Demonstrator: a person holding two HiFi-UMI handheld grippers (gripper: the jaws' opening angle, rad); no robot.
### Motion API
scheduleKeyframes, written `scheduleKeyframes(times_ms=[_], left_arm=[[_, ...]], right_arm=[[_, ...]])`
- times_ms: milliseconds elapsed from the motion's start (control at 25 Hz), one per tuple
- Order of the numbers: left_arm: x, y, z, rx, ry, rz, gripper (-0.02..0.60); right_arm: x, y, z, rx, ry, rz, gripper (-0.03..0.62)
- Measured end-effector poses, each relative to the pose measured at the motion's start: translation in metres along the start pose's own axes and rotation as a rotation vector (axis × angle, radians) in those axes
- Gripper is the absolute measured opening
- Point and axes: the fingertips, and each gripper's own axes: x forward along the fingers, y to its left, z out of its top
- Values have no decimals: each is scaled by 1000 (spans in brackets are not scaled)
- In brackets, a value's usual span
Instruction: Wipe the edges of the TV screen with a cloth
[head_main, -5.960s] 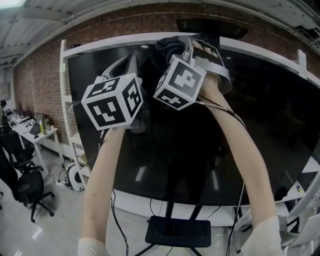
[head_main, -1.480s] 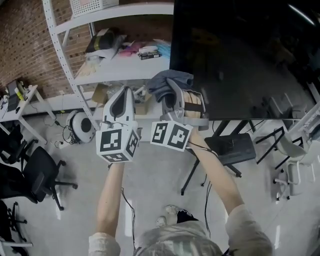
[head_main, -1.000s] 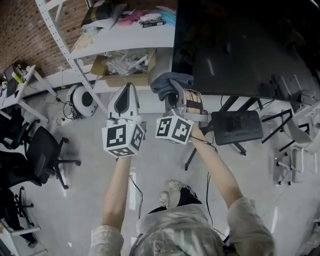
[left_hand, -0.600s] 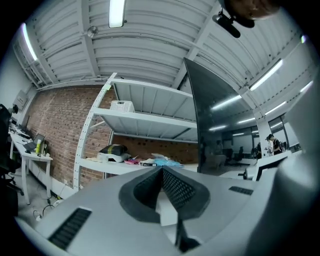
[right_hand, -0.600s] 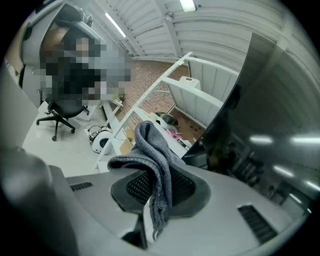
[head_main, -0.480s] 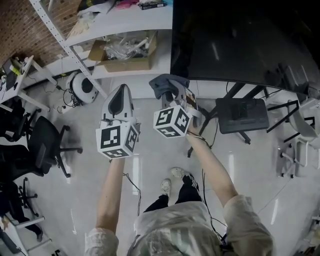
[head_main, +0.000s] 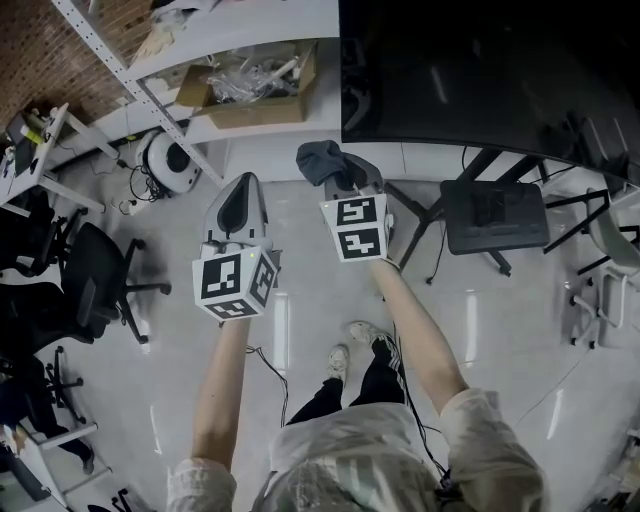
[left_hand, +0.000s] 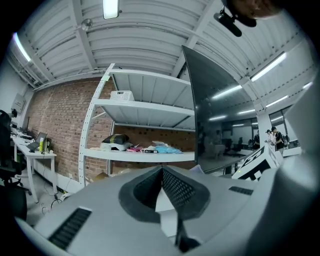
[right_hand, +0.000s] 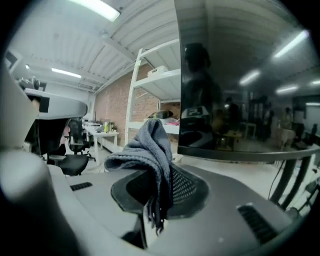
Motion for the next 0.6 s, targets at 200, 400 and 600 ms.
scheduleKeyframes(times_ms=[200,400,600], left_arm=[[2,0,-2,-16,3,6,14],[0,-7,-12,-44,15,10,14],[1,-21,-18,-62,20,-10,14]], right_arm=[[-6,-15,7,70,-57,-32,63],[-9,-34,7,141,-67,-45,63],[-16,-53,9,169,-83,-69,63]])
